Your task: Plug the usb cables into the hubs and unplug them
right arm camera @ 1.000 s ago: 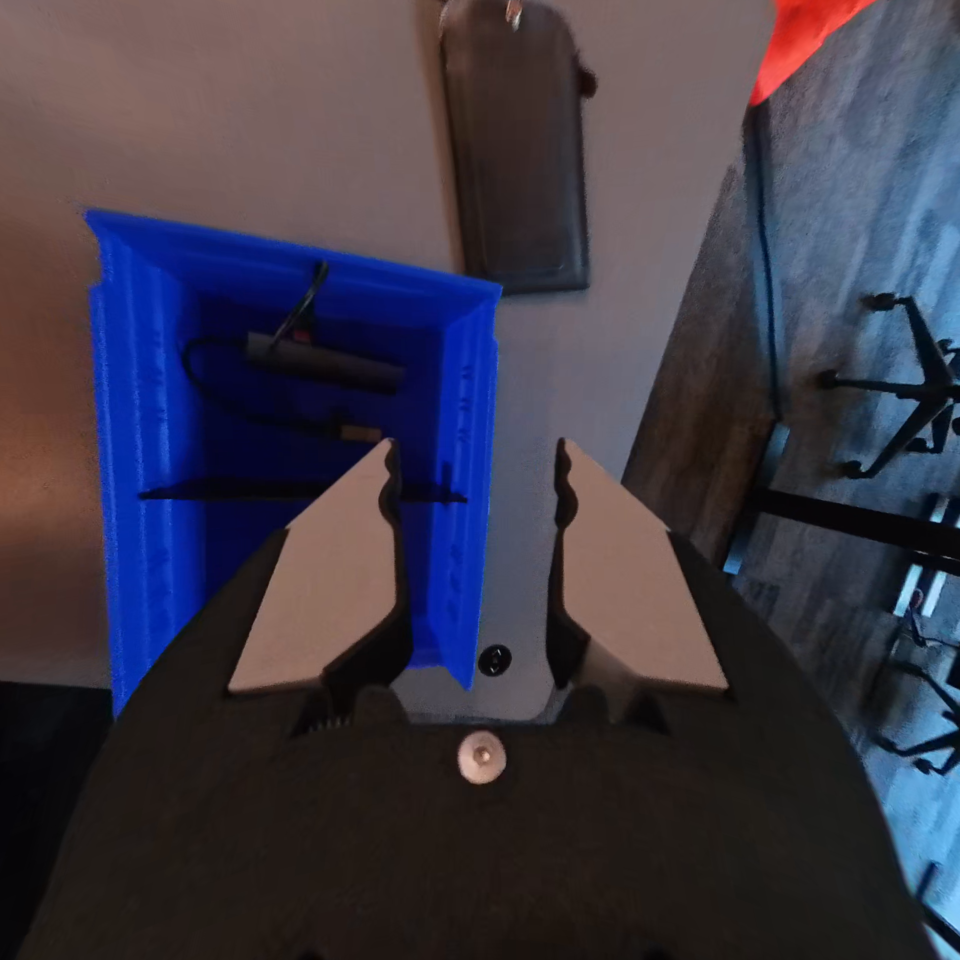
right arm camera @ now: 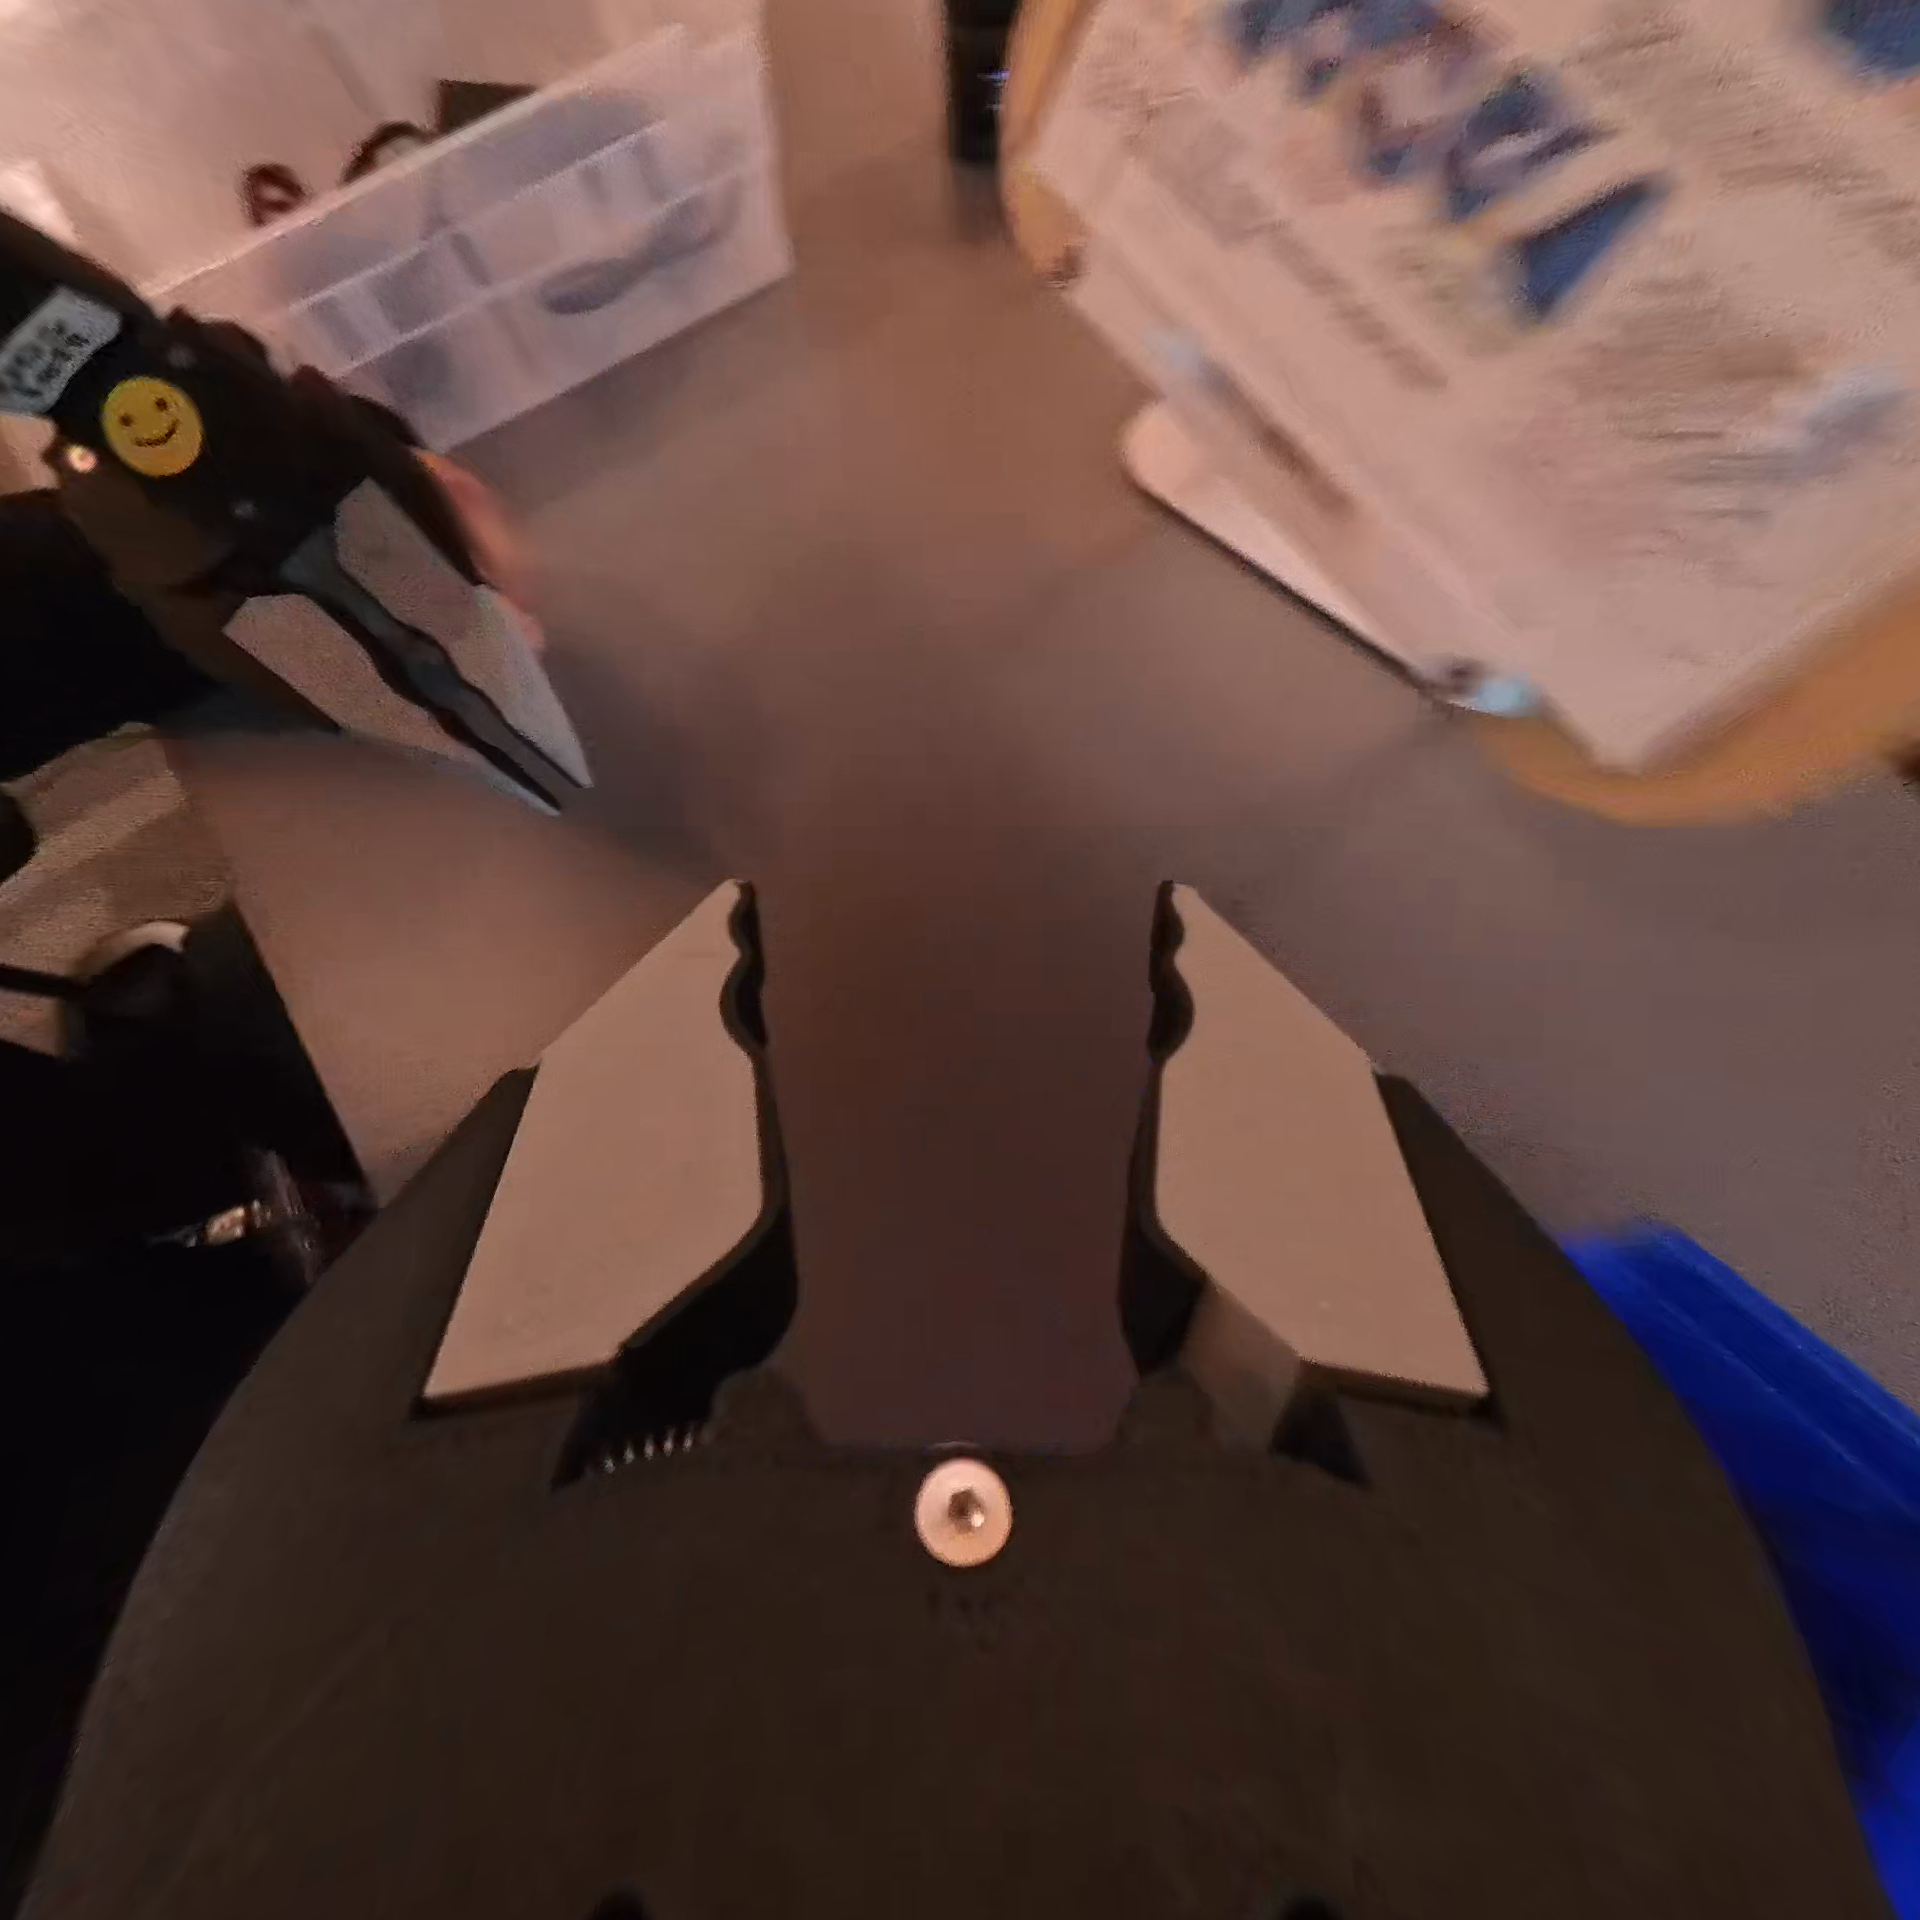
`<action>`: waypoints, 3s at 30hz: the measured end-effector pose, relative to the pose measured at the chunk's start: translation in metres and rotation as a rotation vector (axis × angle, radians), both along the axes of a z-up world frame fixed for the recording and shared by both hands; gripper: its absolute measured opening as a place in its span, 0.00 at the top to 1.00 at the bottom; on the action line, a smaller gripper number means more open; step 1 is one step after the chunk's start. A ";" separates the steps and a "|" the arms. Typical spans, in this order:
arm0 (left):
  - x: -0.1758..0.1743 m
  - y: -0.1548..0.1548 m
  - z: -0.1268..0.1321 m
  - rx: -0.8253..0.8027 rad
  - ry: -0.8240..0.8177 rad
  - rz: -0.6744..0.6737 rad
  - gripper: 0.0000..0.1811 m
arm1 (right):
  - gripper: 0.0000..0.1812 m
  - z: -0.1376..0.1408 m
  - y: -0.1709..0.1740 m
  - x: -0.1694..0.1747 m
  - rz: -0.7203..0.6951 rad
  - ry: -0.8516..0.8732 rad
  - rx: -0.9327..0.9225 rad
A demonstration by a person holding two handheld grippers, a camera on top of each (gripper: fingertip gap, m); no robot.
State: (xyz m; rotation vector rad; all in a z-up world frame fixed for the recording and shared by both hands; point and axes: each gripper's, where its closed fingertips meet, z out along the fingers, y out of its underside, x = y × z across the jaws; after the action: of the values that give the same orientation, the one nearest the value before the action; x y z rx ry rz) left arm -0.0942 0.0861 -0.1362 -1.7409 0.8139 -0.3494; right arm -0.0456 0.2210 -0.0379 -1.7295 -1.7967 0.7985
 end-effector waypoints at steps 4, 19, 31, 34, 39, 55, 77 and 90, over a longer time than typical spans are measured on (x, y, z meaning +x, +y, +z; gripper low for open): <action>-0.002 -0.002 0.004 0.016 -0.024 -0.008 0.96 | 0.60 -0.102 -0.044 -0.062 0.105 0.040 -0.168; 0.010 -0.025 0.022 0.016 -0.133 0.030 0.89 | 0.65 -0.157 -0.026 -0.078 0.038 0.032 -0.006; -0.186 -0.047 0.149 -0.134 -0.063 0.448 0.84 | 0.68 -0.160 -0.028 -0.082 0.047 0.018 0.024; -0.269 -0.043 0.088 -0.456 0.022 0.663 0.78 | 0.68 -0.161 -0.028 -0.082 0.048 0.016 0.038; -0.323 -0.049 -0.004 -0.887 0.106 0.773 0.70 | 0.69 -0.161 -0.029 -0.082 0.056 0.014 0.052; -0.391 -0.066 -0.061 -1.106 0.183 0.935 0.82 | 0.71 -0.160 -0.038 -0.088 0.108 0.020 0.069; -0.184 0.024 0.165 -0.005 0.913 0.884 0.82 | 0.68 -0.105 -0.056 -0.085 0.213 0.277 0.005; -0.093 0.084 -0.011 -0.047 0.818 0.687 0.82 | 0.60 -0.061 -0.044 -0.056 0.260 0.447 -0.194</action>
State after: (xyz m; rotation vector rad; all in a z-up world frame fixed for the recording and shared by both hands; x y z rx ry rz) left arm -0.1874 0.1706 -0.1470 -2.0917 0.6898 0.8583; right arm -0.1016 0.1770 -0.0993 -1.2991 -1.6872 1.3849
